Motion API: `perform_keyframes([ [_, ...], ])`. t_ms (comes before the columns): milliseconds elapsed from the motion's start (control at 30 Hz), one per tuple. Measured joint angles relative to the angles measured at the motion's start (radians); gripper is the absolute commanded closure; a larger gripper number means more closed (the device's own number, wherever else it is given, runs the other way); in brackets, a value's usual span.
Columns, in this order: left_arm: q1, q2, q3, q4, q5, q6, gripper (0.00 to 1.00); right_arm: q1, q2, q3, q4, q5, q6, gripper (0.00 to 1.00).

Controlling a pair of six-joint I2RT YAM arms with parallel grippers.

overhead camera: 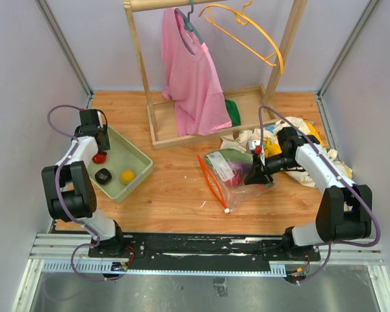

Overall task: Open the zip-top bag and remove the fake food
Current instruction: Pick up the fake fruit from the zipper food storage bag.

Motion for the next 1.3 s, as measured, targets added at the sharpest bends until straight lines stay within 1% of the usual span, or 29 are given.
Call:
perform_keyframes([
  [200, -0.042, -0.01, 0.0, -0.028, 0.002, -0.011, 0.52, 0.0, 0.0, 0.0, -0.003, 0.0, -0.003, 0.89],
  [333, -0.065, -0.091, 0.0, -0.057, 0.079, -0.068, 0.6, 0.0, -0.002, 0.0, -0.005, -0.005, -0.013, 0.86],
  [433, -0.067, -0.214, -0.01, -0.044, 0.203, -0.142, 0.68, 0.0, -0.012, 0.0, -0.015, -0.014, -0.029, 0.83],
  [500, -0.07, -0.316, -0.05, 0.001, 0.318, -0.215, 0.73, 0.0, -0.022, 0.0, -0.027, -0.025, -0.048, 0.79],
  [567, -0.084, -0.41, -0.112, 0.05, 0.433, -0.293, 0.79, 0.0, -0.032, 0.0, -0.044, -0.036, -0.075, 0.72],
  [633, -0.113, -0.476, -0.175, 0.084, 0.523, -0.364, 0.84, 0.0, -0.039, 0.001, -0.056, -0.044, -0.108, 0.61],
  [700, -0.167, -0.531, -0.252, 0.126, 0.6, -0.441, 0.87, 0.0, -0.046, 0.002, -0.069, -0.051, -0.151, 0.5],
  [733, -0.2, -0.553, -0.288, 0.144, 0.629, -0.476, 0.89, 0.0, -0.048, 0.002, -0.079, -0.054, -0.178, 0.47],
  [833, -0.322, -0.627, -0.395, 0.207, 0.684, -0.575, 0.91, 0.0, -0.052, 0.008, -0.101, -0.062, -0.267, 0.41],
  [933, -0.45, -0.7, -0.48, 0.277, 0.694, -0.662, 0.91, 0.0, -0.053, 0.016, -0.107, -0.063, -0.337, 0.37],
  [1000, -0.552, -0.737, -0.528, 0.339, 0.671, -0.715, 0.91, 0.001, -0.053, 0.017, -0.099, -0.058, -0.376, 0.33],
  [1100, -0.696, -0.743, -0.592, 0.436, 0.617, -0.774, 0.92, 0.01, -0.053, 0.017, -0.072, -0.029, -0.414, 0.29],
  [1200, -0.852, -0.681, -0.647, 0.536, 0.537, -0.821, 0.92, 0.021, -0.045, 0.023, -0.05, 0.019, -0.472, 0.29],
  [1300, -0.959, -0.571, -0.655, 0.619, 0.466, -0.838, 0.93, 0.043, -0.005, 0.059, -0.047, 0.069, -0.536, 0.3],
])
